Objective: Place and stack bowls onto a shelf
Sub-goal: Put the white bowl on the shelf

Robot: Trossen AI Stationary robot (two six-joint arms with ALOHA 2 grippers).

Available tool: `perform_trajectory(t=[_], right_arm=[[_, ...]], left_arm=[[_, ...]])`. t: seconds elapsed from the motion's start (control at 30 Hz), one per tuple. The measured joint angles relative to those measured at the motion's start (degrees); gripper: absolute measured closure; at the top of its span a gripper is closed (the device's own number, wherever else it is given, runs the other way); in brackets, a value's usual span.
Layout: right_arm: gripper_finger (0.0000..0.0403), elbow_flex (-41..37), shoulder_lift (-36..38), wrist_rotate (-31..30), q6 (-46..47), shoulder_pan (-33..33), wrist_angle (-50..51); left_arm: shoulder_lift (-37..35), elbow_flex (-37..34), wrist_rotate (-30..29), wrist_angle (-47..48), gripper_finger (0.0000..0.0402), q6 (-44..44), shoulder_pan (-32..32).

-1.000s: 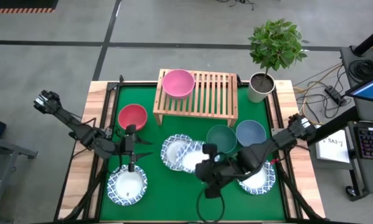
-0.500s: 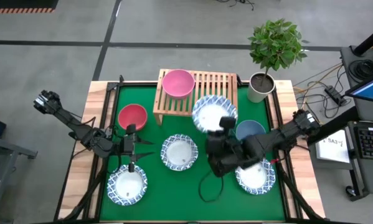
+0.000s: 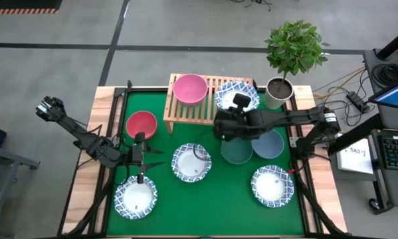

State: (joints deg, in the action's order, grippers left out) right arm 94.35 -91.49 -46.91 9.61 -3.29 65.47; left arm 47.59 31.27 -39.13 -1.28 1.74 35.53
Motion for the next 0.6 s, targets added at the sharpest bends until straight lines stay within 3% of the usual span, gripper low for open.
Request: perform_trajectory(t=[0.37, 0.6], right_arm=[[0.0385, -2.19, 0.64, 10.65, -3.59, 7.30, -11.66], [0.0319, -2.36, 0.64, 12.90, -2.09, 9.30, -11.92]], left_arm=[[0.00, 0.00, 0.00, 0.00, 0.0256, 0.00, 0.00], [0.00, 0.00, 0.02, 0.00, 0.0256, 0.02, 0.00]])
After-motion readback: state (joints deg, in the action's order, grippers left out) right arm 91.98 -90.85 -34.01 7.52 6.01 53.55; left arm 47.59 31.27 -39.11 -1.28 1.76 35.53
